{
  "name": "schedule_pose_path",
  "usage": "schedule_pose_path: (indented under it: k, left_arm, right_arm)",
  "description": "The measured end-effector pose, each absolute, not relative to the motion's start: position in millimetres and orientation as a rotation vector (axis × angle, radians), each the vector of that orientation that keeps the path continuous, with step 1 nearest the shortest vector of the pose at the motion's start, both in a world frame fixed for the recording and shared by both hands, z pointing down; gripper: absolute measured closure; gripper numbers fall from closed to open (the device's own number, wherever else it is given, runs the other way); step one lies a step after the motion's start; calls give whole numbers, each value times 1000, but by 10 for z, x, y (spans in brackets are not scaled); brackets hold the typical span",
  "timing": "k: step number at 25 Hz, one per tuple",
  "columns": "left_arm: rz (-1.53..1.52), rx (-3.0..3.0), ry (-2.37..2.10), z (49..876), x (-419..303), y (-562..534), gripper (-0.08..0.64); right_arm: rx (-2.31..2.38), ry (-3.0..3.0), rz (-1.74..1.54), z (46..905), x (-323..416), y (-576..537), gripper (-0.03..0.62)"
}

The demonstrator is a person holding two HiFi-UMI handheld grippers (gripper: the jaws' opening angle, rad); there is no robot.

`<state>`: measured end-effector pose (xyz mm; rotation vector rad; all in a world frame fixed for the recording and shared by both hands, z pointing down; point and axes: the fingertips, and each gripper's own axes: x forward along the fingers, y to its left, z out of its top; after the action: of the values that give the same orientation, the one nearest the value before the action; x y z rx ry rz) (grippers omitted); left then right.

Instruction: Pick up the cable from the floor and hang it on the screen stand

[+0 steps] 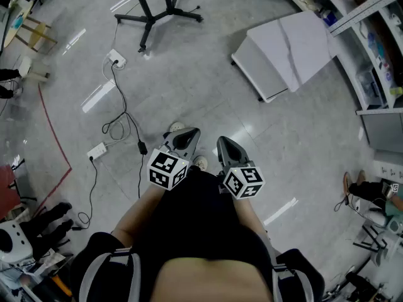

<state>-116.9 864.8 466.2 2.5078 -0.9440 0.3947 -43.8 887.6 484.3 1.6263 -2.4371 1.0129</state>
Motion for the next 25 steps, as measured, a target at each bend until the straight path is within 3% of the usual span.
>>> schedule_pose_path:
  k: [12, 25]
  left_arm:
    - [304, 2484, -983, 4509, -1491, 8877, 552]
    - [306, 2488, -942, 4545, -1551, 7697, 552]
  right_arm:
    - [1658, -2456, 982, 4762, -671, 9120, 569]
    - [1719, -2443, 897, 4645, -676, 7834, 569]
